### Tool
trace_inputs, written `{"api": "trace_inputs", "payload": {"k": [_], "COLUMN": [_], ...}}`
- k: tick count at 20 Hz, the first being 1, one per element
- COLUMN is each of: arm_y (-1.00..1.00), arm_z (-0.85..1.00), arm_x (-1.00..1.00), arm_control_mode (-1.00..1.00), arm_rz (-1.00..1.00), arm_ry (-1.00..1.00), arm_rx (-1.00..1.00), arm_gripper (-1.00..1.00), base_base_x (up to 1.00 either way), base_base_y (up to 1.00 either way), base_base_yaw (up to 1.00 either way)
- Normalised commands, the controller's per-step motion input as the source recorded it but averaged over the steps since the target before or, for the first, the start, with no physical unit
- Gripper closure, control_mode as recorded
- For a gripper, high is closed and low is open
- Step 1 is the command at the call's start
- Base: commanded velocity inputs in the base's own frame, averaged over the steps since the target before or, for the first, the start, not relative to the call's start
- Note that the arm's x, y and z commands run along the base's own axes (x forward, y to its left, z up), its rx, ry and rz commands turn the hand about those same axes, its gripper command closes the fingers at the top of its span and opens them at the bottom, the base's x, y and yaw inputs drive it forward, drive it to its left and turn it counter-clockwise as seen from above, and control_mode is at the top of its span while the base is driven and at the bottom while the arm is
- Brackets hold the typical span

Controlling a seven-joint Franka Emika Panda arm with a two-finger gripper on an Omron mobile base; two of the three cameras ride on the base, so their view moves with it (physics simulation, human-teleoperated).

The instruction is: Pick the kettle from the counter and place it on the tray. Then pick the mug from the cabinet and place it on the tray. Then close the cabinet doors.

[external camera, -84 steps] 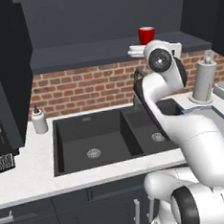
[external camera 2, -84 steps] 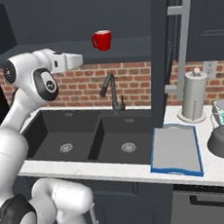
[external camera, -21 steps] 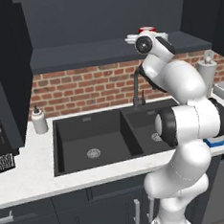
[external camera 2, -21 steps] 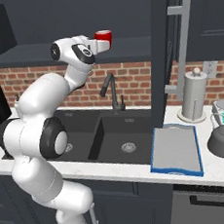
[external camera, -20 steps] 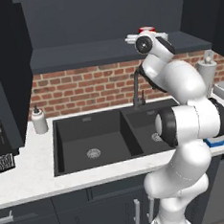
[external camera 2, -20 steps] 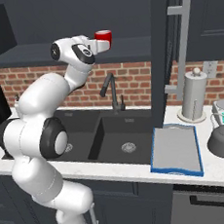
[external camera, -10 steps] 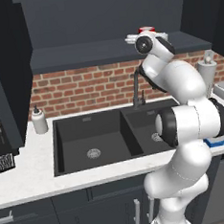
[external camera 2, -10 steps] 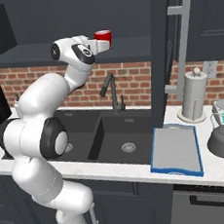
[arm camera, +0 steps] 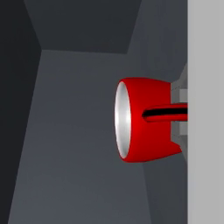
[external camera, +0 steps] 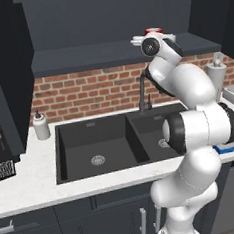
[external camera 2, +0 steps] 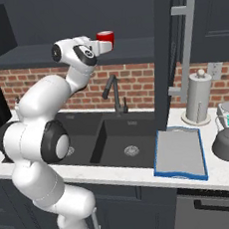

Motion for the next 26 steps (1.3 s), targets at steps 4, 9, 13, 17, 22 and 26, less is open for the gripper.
{"api": "trace_inputs", "payload": {"k": [4, 9, 13, 17, 22, 26], "arm_y": [-0.04, -0.01, 0.00, 0.00, 0.00, 0.02], "arm_z": [0.00, 0.00, 0.04, 0.16, 0.13, 0.20], "arm_x": [-0.41, -0.76, -1.00, -1.00, -1.00, -0.93], "arm_control_mode": [-1.00, -1.00, -1.00, -1.00, -1.00, -1.00], "arm_rz": [0.00, 0.00, 0.00, 0.00, 0.00, 0.00], "arm_ry": [-0.07, -0.16, -0.17, -0.06, 0.00, 0.02], "arm_rx": [0.00, 0.00, 0.00, 0.00, 0.00, -0.02], "arm_gripper": [1.00, 1.00, 1.00, 1.00, 1.00, 1.00], "base_base_x": [0.00, 0.00, 0.00, 0.00, 0.00, 0.00], "base_base_y": [0.00, 0.00, 0.00, 0.00, 0.00, 0.00], "base_base_yaw": [0.00, 0.00, 0.00, 0.00, 0.00, 0.00]}}
